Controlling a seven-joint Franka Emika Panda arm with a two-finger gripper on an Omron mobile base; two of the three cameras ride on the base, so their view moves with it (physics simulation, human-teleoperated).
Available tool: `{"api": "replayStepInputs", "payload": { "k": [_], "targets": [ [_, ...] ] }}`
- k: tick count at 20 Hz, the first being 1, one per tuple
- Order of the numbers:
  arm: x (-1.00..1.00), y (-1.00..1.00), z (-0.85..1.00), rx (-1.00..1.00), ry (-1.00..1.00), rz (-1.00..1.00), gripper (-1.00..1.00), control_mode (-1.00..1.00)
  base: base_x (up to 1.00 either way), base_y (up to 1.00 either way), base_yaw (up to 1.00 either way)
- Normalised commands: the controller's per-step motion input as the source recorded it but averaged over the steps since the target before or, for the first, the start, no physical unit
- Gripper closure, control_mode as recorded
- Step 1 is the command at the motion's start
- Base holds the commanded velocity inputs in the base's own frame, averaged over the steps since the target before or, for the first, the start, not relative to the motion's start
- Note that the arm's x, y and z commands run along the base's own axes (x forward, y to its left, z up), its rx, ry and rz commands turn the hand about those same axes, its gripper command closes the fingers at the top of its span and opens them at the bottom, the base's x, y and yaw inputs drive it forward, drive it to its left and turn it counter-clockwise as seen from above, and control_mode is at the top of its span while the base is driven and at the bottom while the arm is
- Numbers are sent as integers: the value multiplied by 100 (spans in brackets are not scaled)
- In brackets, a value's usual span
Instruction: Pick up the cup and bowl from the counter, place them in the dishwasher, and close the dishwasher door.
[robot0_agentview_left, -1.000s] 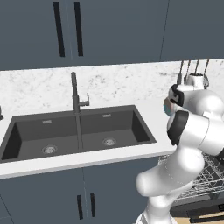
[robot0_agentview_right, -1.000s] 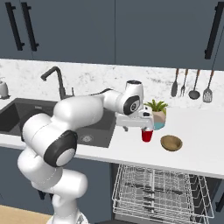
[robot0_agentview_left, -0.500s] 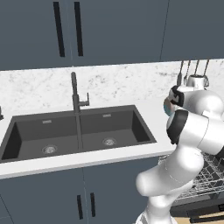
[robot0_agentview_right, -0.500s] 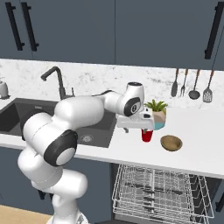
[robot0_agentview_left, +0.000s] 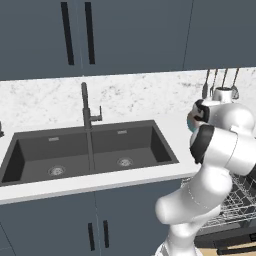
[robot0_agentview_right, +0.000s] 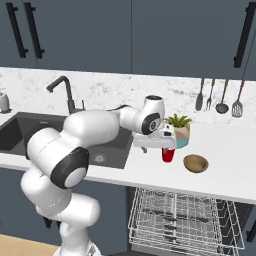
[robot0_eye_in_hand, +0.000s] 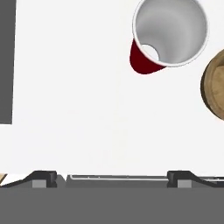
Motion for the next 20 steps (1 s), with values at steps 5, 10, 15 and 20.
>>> {"api": "replayStepInputs", "payload": {
  "k": [5, 10, 15, 20],
  "targets": [
    [30, -15, 0, 0, 0, 1, -100, -100, 0, 0, 0],
    [33, -14, 0, 0, 0, 0, -100, -100, 0, 0, 0],
    [49, -1, 0, 0, 0, 0, -100, -100, 0, 0, 0],
    [30, -4, -1, 0, 0, 0, -100, -100, 0, 0, 0]
  ]
}}
